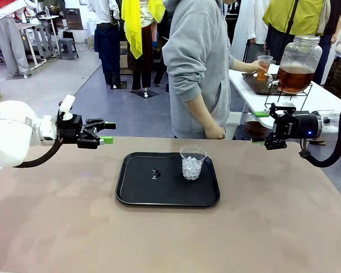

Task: Pour the drink into the iced cup.
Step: Pick up the iced cup indicated by the human and present it to them.

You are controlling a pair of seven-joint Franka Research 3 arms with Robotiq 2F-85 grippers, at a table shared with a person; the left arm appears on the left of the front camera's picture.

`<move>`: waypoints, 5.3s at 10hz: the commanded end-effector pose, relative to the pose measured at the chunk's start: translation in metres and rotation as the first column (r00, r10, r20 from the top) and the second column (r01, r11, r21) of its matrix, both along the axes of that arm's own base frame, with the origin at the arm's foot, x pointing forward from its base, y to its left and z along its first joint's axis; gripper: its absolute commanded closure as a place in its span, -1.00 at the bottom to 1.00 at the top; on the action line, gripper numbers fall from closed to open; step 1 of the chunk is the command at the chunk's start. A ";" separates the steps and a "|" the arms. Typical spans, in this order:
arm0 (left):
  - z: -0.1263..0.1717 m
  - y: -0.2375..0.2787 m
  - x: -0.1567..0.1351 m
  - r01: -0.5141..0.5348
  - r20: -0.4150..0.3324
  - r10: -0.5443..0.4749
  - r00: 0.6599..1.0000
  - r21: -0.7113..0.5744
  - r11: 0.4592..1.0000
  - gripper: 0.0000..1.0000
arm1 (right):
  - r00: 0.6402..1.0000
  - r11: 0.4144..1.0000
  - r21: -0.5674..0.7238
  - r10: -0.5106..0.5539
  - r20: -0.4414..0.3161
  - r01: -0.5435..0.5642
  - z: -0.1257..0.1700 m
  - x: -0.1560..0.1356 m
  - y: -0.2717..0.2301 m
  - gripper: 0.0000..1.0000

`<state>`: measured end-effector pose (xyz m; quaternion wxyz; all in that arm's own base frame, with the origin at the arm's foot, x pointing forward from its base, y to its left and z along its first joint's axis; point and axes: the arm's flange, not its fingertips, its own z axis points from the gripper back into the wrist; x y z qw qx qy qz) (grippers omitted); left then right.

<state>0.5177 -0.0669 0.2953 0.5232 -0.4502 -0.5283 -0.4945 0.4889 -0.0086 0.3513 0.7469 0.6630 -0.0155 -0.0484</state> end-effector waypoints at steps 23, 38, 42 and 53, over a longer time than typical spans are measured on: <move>0.001 -0.001 0.000 0.003 0.000 -0.003 1.000 -0.006 1.000 -1.00 | 1.000 1.000 -0.005 -0.004 0.005 0.004 0.001 0.001 0.000 -1.00; 0.001 -0.001 0.000 0.003 0.000 -0.003 1.000 -0.006 1.000 -1.00 | 1.000 1.000 -0.005 -0.004 0.005 0.004 0.001 0.001 0.000 -1.00; 0.001 -0.001 0.000 0.003 0.000 -0.003 1.000 -0.006 1.000 -1.00 | 1.000 1.000 -0.005 -0.004 0.005 0.004 0.001 0.001 0.000 -1.00; 0.001 -0.001 0.000 0.003 0.000 -0.003 1.000 -0.006 1.000 -1.00 | 0.890 1.000 -0.024 -0.004 0.457 0.017 0.007 0.001 0.010 -1.00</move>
